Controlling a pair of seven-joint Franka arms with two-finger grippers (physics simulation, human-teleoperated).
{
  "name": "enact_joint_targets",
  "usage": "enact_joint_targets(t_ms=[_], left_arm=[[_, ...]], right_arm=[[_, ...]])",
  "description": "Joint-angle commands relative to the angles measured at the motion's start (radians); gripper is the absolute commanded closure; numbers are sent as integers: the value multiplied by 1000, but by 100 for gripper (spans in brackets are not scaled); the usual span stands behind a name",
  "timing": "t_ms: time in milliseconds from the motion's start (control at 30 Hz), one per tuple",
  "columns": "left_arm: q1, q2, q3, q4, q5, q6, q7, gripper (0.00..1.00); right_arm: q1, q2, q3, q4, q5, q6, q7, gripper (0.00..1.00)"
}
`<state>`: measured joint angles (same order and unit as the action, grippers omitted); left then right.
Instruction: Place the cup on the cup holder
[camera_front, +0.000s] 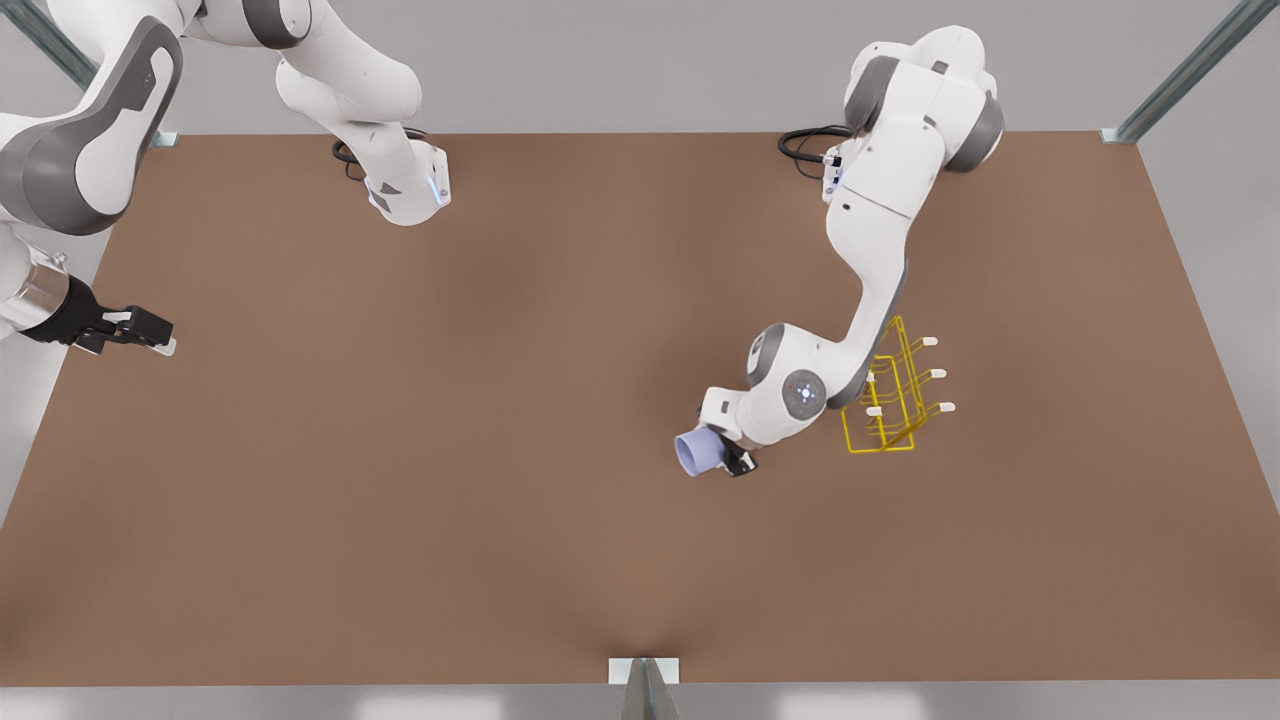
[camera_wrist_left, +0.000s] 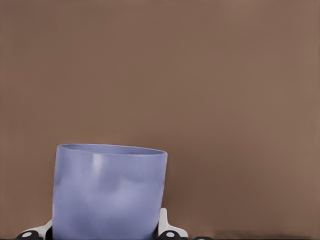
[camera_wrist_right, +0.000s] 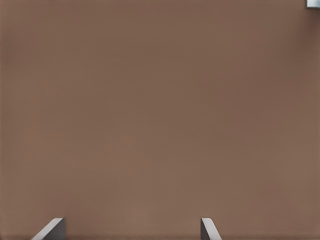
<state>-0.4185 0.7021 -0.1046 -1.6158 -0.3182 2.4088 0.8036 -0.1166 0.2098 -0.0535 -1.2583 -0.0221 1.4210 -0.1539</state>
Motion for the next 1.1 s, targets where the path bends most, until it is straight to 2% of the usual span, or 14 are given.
enact_joint_targets(t_ms=[0, 267, 367, 467, 700, 733, 1067], left_arm=[[0, -35, 6, 2, -1, -131, -3, 16], [-2, -181, 88, 17, 91, -344, -15, 20], [-2, -211, 97, 86, 260, -500, -72, 22], [-3, -230, 89, 186, 582, -732, -123, 22], [-149, -279, 86, 186, 1237, -1022, -123, 24], [-172, -280, 86, 186, 1285, -1057, -124, 27], [-281, -161, 86, 91, 1659, -1208, -247, 27]], right_arm=[[0, -1, 0, 0, 1, -1, 1, 0], [0, -1, 0, 0, 1, -1, 1, 0], [0, 0, 1, 0, 1, -1, 1, 0], [0, 0, 1, 0, 1, -1, 1, 0], [2, 0, 0, 0, 1, -1, 1, 0], [0, 0, 0, 0, 1, -1, 1, 0], [2, 0, 1, 0, 1, -1, 1, 0]])
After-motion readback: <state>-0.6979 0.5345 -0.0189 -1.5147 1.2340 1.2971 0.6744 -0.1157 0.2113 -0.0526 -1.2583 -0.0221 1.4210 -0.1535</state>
